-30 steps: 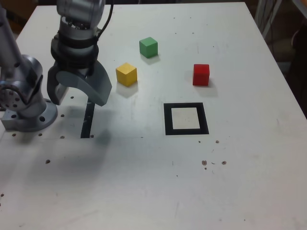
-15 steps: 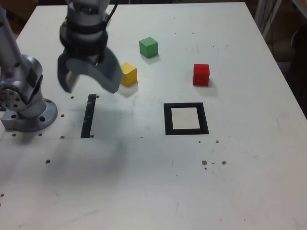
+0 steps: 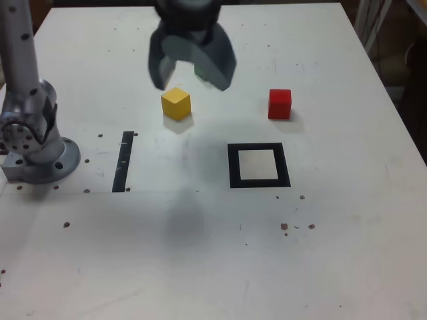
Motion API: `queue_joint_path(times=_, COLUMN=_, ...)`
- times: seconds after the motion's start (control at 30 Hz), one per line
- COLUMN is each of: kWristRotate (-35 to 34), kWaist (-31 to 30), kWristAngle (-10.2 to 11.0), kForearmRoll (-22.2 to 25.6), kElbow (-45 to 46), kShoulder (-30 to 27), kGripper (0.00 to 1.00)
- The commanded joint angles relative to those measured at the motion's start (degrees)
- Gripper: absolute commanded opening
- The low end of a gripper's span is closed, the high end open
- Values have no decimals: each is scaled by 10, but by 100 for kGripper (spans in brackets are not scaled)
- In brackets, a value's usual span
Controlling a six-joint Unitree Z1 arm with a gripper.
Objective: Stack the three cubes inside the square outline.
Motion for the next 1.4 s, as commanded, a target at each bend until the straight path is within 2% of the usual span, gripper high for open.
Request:
queue_joint_path(times=0.0, kWristRotate=9, kWaist=14, kWristAngle=3, kForearmRoll=20, kElbow=-76, kShoulder=32, kGripper=97)
queue_joint_path(times=0.33, kWristRotate=56, kWaist=57, kWristAngle=8, kForearmRoll=72, kElbow=-277, kShoulder=154, kGripper=97)
queue_joint_path(times=0.6, kWristRotate=70, kWaist=66, kWristAngle=6, kForearmRoll=84, kElbow=-363, kShoulder=227, kGripper=95)
queue_joint_path(times=1.03, kWristRotate=83, kWaist=95, kWristAngle=0, kForearmRoll=85, kElbow=-384, kShoulder=302, kGripper=94)
queue_joint_path(times=1.27, kWristRotate=85, kWaist=99, kWristAngle=-26, kForearmRoll=73, kElbow=-380, kShoulder=323, kGripper=88)
queue_joint_path(times=1.37, kWristRotate=81, kWaist=99, kWristAngle=-30, kForearmRoll=63, kElbow=-376, kShoulder=330, kGripper=85)
